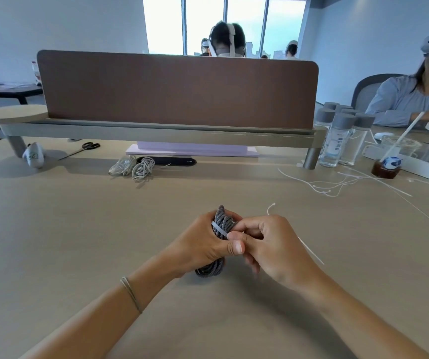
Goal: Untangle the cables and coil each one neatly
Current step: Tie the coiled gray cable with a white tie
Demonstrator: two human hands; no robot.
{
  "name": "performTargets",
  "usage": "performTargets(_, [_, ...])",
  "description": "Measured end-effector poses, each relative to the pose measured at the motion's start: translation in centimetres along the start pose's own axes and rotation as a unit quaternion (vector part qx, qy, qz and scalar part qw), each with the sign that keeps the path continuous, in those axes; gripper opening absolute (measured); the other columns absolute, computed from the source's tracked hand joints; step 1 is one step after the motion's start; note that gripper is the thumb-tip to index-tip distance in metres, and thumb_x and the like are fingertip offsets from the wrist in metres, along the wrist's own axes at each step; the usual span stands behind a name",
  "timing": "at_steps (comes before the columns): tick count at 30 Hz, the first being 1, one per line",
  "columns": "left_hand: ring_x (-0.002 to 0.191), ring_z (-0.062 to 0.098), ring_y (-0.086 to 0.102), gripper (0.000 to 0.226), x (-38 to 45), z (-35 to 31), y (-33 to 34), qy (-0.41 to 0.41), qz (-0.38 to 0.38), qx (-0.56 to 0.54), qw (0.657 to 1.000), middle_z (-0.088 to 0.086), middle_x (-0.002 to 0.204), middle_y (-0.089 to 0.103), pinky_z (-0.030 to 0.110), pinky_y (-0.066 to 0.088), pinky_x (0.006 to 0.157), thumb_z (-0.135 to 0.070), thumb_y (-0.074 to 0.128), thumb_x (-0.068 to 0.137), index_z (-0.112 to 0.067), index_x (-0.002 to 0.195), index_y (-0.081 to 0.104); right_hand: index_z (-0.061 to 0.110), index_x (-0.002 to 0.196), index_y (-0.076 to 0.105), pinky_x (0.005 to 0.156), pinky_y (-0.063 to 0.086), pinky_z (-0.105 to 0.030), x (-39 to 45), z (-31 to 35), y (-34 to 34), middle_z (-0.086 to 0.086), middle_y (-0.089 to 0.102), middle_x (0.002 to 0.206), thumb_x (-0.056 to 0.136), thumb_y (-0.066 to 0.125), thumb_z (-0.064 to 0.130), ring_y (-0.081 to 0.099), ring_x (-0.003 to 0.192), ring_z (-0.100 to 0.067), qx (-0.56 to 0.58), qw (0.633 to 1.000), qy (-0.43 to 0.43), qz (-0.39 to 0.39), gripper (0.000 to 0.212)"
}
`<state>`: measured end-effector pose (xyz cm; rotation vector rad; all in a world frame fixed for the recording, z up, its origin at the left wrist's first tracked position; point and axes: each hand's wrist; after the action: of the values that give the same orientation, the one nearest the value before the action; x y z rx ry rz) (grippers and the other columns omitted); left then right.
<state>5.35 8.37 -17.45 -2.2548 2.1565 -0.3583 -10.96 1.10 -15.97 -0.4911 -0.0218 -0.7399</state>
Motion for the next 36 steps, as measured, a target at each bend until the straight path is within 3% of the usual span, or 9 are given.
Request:
performTargets(4, [0.081, 0.017, 0.063, 0.084, -0.2, -0.6, 0.1, -0.026, 0.011, -0.058, 0.998, 0.014, 0.09, 0.068, 0.027, 0.049, 0.071, -0.067, 0.082, 0.057, -0.006, 0.114, 0.067, 0.018, 0.076, 0.071, 0.047, 0.039, -0.035, -0.2, 0.7, -0.3, -0.002, 0.052, 0.043, 0.094, 0.067, 0.042, 0.044, 0.038, -0.016, -0.012, 0.999, -0.026, 0.029, 0.03])
performTargets(7, [0.06, 0.011, 0.051, 0.056, -0.4, -0.9, 0.1, -0.083, 0.001, -0.16, 0.984, 0.005, 0.072, 0.055, 0.022, 0.045, 0.055, -0.039, 0.093, 0.062, -0.005, 0.097, 0.065, 0.019, 0.076, 0.07, 0.049, 0.039, -0.029, 0.3, 0.8, -1.2, 0.0, 0.053, 0.045, 0.098, 0.066, 0.03, 0.047, 0.038, -0.015, -0.034, 0.999, -0.018, 0.036, 0.025])
performTargets(9, [0.056, 0.014, 0.051, 0.031, -0.5, -1.0, 0.3, -0.118, -0.019, -0.188, 0.975, 0.006, 0.069, 0.053, 0.025, 0.046, 0.053, -0.02, 0.083, 0.073, -0.006, 0.091, 0.063, 0.019, 0.076, 0.071, 0.049, 0.041, -0.029, 0.6, 0.6, -1.8, -0.001, 0.055, 0.047, 0.1, 0.064, 0.023, 0.049, 0.039, -0.016, -0.048, 0.998, -0.016, 0.041, 0.025])
performTargets(14, [0.075, 0.035, 0.067, 0.02, -0.9, -1.3, 0.4, -0.174, 0.046, -0.232, 0.956, 0.011, 0.081, 0.058, 0.045, 0.06, 0.072, -0.027, 0.069, 0.09, -0.008, 0.093, 0.063, 0.014, 0.083, 0.075, 0.046, 0.041, -0.027, 0.6, 0.5, -2.2, -0.004, 0.063, 0.053, 0.099, 0.066, 0.022, 0.05, 0.041, -0.017, -0.048, 0.997, -0.012, 0.059, 0.02])
performTargets(18, [0.057, 0.022, 0.054, 0.014, -0.8, -1.4, 0.9, -0.175, 0.005, -0.227, 0.958, 0.006, 0.069, 0.051, 0.036, 0.055, 0.061, -0.02, 0.073, 0.086, -0.015, 0.074, 0.071, 0.012, 0.081, 0.073, 0.048, 0.042, -0.029, 0.7, 0.7, -2.4, -0.012, 0.061, 0.051, 0.1, 0.064, 0.02, 0.051, 0.042, -0.02, -0.057, 0.996, -0.011, 0.069, 0.022])
performTargets(25, [0.054, 0.02, 0.051, 0.011, -0.9, -1.9, 1.5, -0.166, -0.006, -0.303, 0.938, 0.007, 0.065, 0.046, 0.034, 0.052, 0.059, -0.02, 0.068, 0.072, -0.012, 0.075, 0.062, 0.004, 0.084, 0.073, 0.047, 0.044, -0.029, 0.6, 1.4, -2.7, -0.007, 0.056, 0.049, 0.095, 0.071, 0.023, 0.048, 0.041, -0.017, 0.014, 0.996, -0.003, 0.084, 0.022])
performTargets(31, [0.075, 0.031, 0.068, 0.029, -1.3, -1.6, 0.5, -0.15, 0.075, -0.348, 0.922, 0.013, 0.08, 0.061, 0.052, 0.055, 0.089, -0.012, 0.069, 0.074, -0.003, 0.099, 0.059, 0.005, 0.084, 0.074, 0.047, 0.046, -0.03, 0.8, 1.0, -3.3, -0.011, 0.059, 0.054, 0.098, 0.065, 0.013, 0.051, 0.043, -0.018, 0.013, 0.996, -0.003, 0.087, 0.018])
performTargets(34, [0.066, 0.021, 0.065, 0.03, -1.0, -1.3, 1.1, -0.15, 0.024, -0.333, 0.93, 0.012, 0.073, 0.06, 0.039, 0.058, 0.081, -0.008, 0.076, 0.065, -0.001, 0.093, 0.067, 0.004, 0.085, 0.073, 0.05, 0.045, -0.031, 0.9, 0.9, -3.6, -0.006, 0.058, 0.051, 0.098, 0.065, 0.012, 0.05, 0.042, -0.019, 0.008, 0.997, -0.003, 0.078, 0.017])
performTargets(36, [0.068, 0.021, 0.067, 0.028, -0.9, -0.9, 1.4, -0.166, -0.007, -0.297, 0.94, 0.011, 0.073, 0.064, 0.045, 0.056, 0.089, -0.016, 0.086, 0.059, -0.005, 0.081, 0.073, 0.006, 0.084, 0.073, 0.05, 0.045, -0.031, 0.9, 0.7, -3.7, -0.007, 0.058, 0.051, 0.098, 0.066, 0.013, 0.051, 0.042, -0.021, 0.008, 0.997, -0.003, 0.077, 0.018])
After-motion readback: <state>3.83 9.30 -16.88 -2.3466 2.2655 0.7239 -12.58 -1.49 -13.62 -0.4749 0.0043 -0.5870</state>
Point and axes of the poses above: each hand's wrist, its own x-axis towards the middle knuckle, its own y-axis out of the palm, z = x × y
